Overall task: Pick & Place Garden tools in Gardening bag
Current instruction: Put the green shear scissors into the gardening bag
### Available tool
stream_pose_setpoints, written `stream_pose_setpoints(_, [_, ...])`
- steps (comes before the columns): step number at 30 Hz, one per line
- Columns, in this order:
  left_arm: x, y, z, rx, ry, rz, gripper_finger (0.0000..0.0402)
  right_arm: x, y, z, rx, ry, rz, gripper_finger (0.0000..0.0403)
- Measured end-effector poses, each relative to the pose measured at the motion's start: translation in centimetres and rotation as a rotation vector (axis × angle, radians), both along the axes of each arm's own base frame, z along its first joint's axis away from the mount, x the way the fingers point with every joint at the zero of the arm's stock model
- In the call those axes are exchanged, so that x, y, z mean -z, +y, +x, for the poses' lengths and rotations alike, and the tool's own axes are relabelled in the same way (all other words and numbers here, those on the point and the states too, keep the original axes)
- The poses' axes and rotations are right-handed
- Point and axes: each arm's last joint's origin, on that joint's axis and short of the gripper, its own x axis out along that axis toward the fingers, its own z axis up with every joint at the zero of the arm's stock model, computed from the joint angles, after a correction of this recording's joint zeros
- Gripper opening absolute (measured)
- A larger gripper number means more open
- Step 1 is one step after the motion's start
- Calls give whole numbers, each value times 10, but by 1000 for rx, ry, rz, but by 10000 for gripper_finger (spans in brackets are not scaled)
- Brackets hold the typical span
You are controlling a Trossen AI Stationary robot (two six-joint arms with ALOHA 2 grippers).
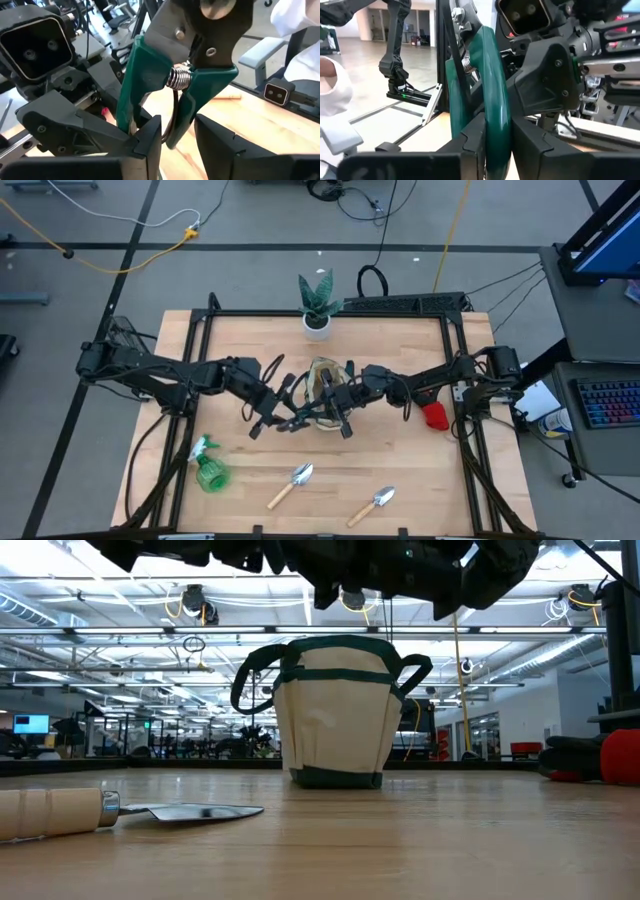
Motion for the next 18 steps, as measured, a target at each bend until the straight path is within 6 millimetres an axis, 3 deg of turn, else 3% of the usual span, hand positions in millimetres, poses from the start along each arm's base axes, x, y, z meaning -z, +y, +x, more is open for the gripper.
stream_pose_setpoints(14, [11, 3, -3, -122, 138, 6, 132, 8, -2, 1, 56, 123, 80, 61])
stream_pose_setpoints(18, [16, 7, -4, -223, 188, 30, 132, -1, 0, -4, 29, 119, 74, 57])
